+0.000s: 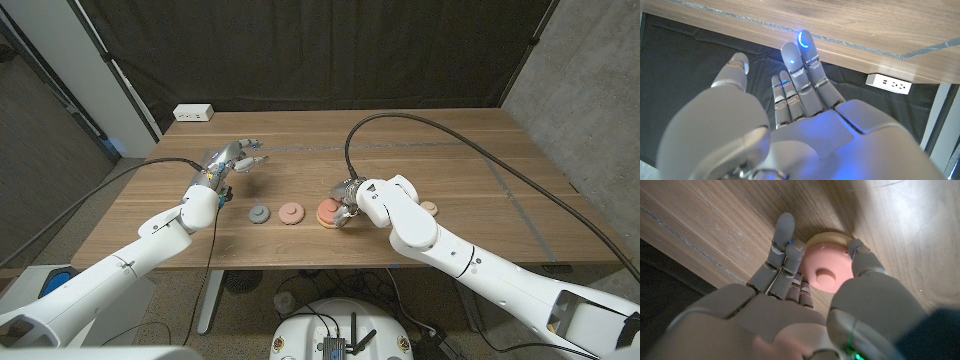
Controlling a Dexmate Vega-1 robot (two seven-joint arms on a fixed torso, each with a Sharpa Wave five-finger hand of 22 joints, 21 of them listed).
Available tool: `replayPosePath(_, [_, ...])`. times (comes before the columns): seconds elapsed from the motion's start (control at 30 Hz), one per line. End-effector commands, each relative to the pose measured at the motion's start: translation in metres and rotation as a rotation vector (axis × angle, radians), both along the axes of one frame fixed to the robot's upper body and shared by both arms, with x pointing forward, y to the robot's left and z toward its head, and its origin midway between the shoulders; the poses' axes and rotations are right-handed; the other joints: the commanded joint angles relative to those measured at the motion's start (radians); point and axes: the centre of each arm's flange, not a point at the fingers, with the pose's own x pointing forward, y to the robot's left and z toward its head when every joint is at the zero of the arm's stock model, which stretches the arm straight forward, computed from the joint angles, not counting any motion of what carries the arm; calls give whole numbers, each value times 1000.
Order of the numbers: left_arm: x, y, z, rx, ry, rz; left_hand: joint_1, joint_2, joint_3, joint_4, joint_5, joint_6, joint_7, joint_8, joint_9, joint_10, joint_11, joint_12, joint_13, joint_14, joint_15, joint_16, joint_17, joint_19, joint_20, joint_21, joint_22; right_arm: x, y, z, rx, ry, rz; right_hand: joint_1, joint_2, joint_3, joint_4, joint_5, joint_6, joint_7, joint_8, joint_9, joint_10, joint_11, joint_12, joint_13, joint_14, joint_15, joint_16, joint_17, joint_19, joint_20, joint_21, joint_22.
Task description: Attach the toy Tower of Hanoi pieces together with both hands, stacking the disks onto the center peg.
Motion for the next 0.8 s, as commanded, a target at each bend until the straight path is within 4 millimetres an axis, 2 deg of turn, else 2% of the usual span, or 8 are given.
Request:
replayPosePath(0.03, [0,-2,2,2,-3,-3,-4,7,7,2,5,10,-2,-2,2,8,4,-4,2,-4,-74,7,-1,-6,-124,12,-1,-3,-2,6,4,-18,-3,0,-8,-8,0,-14,-28,8,-3,-2,-24,18,-4,-6,-8,-83,-14,-5,-6,-90,-5,-2])
replayPosePath(0.17, [1,-2,1,2,-3,-3,-4,6,8,1,5,11,-3,-2,2,11,1,-3,2,-4,-74,9,-1,-8,-123,17,-4,-3,-4,7,3,-16,-14,-1,-10,-12,0,-25,-51,10,-3,-4,-35,31,-2,-13,-20,-83,-32,-16,-14,-90,-10,-7])
replayPosePath(0.4, [1,-3,1,-4,-6,-4,-6,6,9,1,5,12,-3,-3,2,11,3,-4,3,-4,-74,12,-1,-10,-124,24,-10,-5,-7,9,8,-21,-27,0,-10,-18,1,-37,-61,15,2,-7,-45,37,0,-23,-26,-83,-46,-28,-18,-90,-14,-11])
replayPosePath(0.5, [1,-3,1,-7,-6,-3,-6,6,10,1,5,12,-3,-3,2,12,2,-4,3,-6,-74,11,-2,-12,-124,27,-10,-8,-8,11,15,-26,-30,3,-9,-24,1,-48,-55,9,11,-9,-48,30,4,-33,-24,-83,-53,-35,-18,-90,-14,-10])
replayPosePath(0.57, [1,-3,1,-9,-8,-4,-6,6,10,1,5,12,-3,-3,2,11,0,-5,3,-4,-74,13,-1,-12,-124,29,-10,-10,-10,12,21,-34,-34,5,-7,-27,1,-54,-35,-3,21,-10,-46,16,7,-38,-27,-83,-61,-43,-19,-90,-16,-12])
replayPosePath(0.7, [0,-2,1,-16,-8,-1,-6,6,11,1,6,11,-3,-3,2,11,-1,-5,3,-5,-74,13,-1,-13,-125,30,-12,-13,-15,15,39,-47,-43,12,-3,-28,-1,-57,-24,-28,26,-10,-34,5,13,-41,-23,-83,-61,-43,-20,-91,-17,-13])
replayPosePath(0.8, [0,-2,0,-20,-4,0,-6,6,11,1,6,12,-3,-3,2,10,-2,-5,3,-5,-74,14,-1,-14,-125,31,-14,-15,-20,17,62,-58,-51,20,4,-27,-2,-60,-9,-34,33,-8,-20,-6,19,-45,-24,-83,-67,-50,-21,-91,-19,-15])
